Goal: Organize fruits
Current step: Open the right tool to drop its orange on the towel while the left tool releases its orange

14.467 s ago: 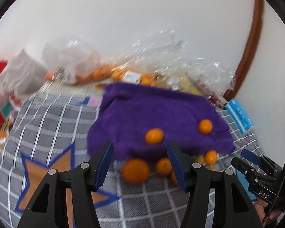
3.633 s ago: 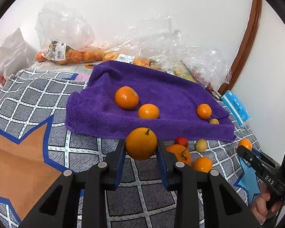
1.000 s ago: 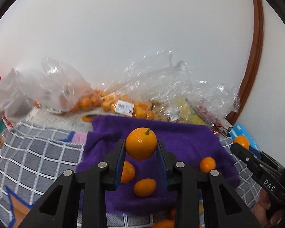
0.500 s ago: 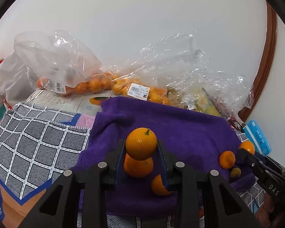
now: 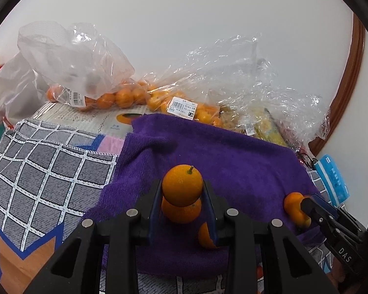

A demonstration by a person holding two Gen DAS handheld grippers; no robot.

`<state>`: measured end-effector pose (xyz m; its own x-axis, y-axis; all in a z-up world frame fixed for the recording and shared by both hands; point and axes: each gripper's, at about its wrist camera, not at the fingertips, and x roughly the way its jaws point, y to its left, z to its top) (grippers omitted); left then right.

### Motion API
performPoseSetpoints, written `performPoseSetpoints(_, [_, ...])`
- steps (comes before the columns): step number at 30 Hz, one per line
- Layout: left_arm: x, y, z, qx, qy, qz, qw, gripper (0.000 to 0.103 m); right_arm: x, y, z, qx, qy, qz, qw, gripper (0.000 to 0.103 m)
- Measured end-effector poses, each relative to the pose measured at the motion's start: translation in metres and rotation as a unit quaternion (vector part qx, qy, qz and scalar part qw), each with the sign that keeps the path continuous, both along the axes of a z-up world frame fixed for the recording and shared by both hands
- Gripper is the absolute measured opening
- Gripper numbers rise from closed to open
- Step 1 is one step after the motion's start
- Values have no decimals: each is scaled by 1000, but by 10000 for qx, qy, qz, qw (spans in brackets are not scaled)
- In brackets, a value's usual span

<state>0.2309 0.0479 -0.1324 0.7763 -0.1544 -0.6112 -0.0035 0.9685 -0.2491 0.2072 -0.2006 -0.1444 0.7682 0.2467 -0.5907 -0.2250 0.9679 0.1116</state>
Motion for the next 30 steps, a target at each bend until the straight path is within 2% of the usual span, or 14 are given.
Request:
performPoseSetpoints(11, [4, -4, -6, 74, 168, -54, 9998, 31, 2, 6, -3, -137, 95, 99, 9998, 35])
performPoseSetpoints(20, [4, -6, -5, 196, 220, -96, 9995, 31, 4, 22, -13, -492, 258, 264, 9981, 35])
performPoseSetpoints(24, [6, -5, -8, 78, 372, -201, 9991, 31, 5, 19, -13, -465, 297, 239, 9982, 35])
performPoseSetpoints(30, [6, -10, -9, 218, 416, -230, 9986, 31, 6, 14, -11, -402, 271, 149, 9987, 35])
